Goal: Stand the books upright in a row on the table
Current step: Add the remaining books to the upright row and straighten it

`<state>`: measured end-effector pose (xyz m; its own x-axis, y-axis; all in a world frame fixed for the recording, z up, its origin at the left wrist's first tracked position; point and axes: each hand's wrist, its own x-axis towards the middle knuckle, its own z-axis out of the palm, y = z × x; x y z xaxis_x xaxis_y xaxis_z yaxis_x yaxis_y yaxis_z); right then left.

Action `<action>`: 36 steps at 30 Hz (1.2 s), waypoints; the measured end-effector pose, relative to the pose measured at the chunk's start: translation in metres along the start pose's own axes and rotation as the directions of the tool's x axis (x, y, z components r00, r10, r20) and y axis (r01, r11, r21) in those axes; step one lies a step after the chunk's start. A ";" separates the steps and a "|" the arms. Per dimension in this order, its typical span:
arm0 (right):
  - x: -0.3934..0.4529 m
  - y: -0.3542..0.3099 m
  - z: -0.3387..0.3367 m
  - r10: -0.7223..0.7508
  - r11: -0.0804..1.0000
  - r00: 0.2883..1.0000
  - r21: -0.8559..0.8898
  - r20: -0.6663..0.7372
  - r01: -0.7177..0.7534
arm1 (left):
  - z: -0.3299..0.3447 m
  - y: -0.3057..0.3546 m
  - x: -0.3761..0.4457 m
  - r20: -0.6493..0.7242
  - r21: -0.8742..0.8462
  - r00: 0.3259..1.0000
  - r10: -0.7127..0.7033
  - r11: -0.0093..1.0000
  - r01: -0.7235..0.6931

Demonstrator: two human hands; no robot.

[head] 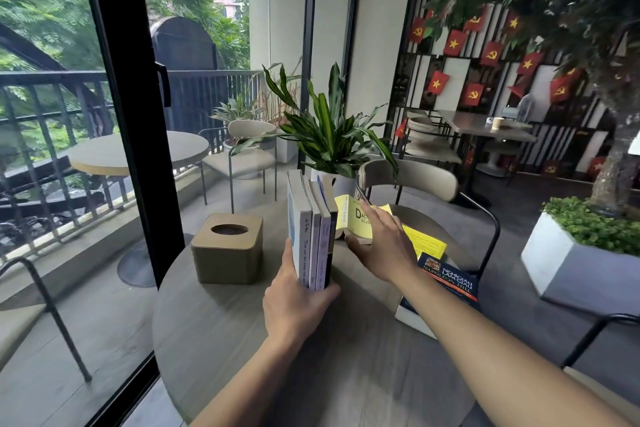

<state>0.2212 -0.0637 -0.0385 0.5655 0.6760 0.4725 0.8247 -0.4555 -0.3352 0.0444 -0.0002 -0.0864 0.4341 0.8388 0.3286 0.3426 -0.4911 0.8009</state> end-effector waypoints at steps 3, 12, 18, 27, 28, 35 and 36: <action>0.016 0.011 0.019 0.107 0.993 0.992 -0.060 0.064 -0.103 | 0.003 -0.005 0.009 0.005 0.003 1.000 0.019 1.000 -0.019; 0.088 0.004 0.069 0.264 0.956 0.923 -0.201 0.281 -0.212 | 0.015 -0.018 0.030 -0.026 0.037 0.999 0.038 0.999 -0.037; 0.122 -0.006 0.090 0.397 0.902 0.833 -0.330 0.386 -0.277 | 0.019 -0.023 0.037 -0.019 0.017 1.000 0.023 1.000 -0.022; 0.133 -0.011 0.103 0.550 0.833 0.797 -0.236 0.249 -0.501 | 0.020 -0.021 0.046 -0.035 0.027 0.999 0.028 0.999 -0.027; 0.133 -0.012 0.103 0.533 0.843 0.812 -0.230 0.238 -0.486 | 0.020 -0.021 0.046 -0.038 0.022 0.999 0.024 0.999 -0.023; 0.135 -0.016 0.106 0.504 0.853 0.860 -0.201 0.077 -0.482 | 0.018 -0.018 0.045 -0.031 -0.001 0.999 0.007 1.000 -0.007; 0.135 -0.016 0.106 0.506 0.852 0.860 -0.194 0.068 -0.486 | 0.017 -0.017 0.044 -0.030 -0.005 1.000 0.006 1.000 -0.006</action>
<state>0.2835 0.0961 -0.0555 0.9025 0.3903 0.1819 0.4305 -0.8289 -0.3572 0.0720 0.0415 -0.0944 0.4105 0.8427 0.3484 0.3362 -0.4951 0.8012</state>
